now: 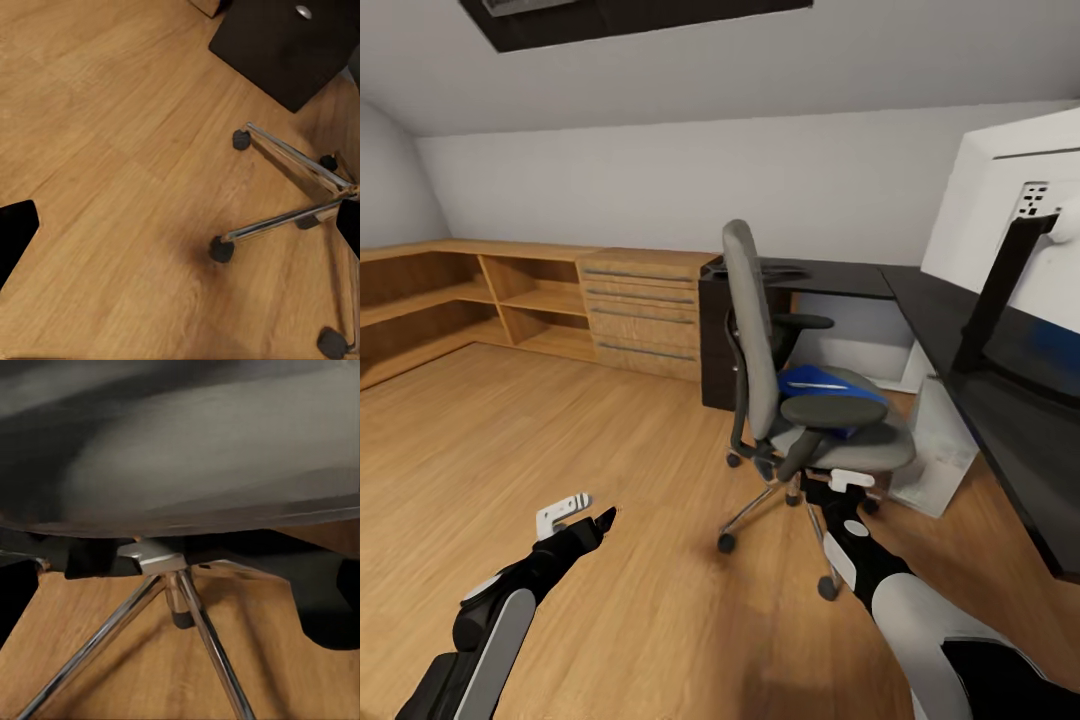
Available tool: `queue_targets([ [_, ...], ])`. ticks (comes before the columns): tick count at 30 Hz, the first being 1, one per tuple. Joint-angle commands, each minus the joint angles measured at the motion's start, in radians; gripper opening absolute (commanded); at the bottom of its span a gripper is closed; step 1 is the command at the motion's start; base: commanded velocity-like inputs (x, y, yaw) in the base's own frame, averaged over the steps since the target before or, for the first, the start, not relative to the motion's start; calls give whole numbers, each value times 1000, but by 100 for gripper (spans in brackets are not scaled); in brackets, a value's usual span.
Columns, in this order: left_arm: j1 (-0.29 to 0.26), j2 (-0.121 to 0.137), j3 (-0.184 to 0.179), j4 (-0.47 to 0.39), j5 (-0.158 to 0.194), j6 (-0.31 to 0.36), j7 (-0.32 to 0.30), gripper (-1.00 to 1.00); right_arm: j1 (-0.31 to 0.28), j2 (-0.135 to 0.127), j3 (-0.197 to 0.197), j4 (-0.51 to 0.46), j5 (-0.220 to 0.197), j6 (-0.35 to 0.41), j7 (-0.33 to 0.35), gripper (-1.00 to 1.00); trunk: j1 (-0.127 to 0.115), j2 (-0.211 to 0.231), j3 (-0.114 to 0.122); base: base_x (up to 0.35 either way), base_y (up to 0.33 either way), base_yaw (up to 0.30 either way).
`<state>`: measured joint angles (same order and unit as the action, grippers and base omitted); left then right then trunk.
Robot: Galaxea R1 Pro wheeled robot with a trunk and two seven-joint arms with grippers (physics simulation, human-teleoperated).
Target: In the bedroom, organize the workspace by keeping the computer under the desk, ensuring the monitor is on the desk, placing the keyboard on the desk next to the monitor, placing the mouse on the desk next to the keyboard, moving the folder from the swivel chair onto the desk next to the mouse, stacking the notebook on top of the folder with the pen on top of the notebook, and positioning the swivel chair next to the desk.
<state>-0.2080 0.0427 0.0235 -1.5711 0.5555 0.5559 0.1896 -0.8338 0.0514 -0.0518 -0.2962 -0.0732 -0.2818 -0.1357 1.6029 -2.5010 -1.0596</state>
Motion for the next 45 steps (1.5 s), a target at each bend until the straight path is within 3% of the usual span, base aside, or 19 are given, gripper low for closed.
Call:
queue_targets([
  [1, -1, 0, 0, -1, 10, 4, 8, 100, -1, 1, -2, 0, -7, -5, 4, 100, 0, 0, -1, 0, 0, 272],
  [20, 0, -1, 0, -1, 9, 4, 10, 100, -1, 1, -2, 0, -6, -5, 4, 100, 0, 0, -1, 0, 116, 268],
  [45, -1, -1, -2, 8, 9, 4, 10, 100, 1, 1, -2, 2, -7, -6, 5, 100, 0, 0, -1, 49, 108, 7],
])
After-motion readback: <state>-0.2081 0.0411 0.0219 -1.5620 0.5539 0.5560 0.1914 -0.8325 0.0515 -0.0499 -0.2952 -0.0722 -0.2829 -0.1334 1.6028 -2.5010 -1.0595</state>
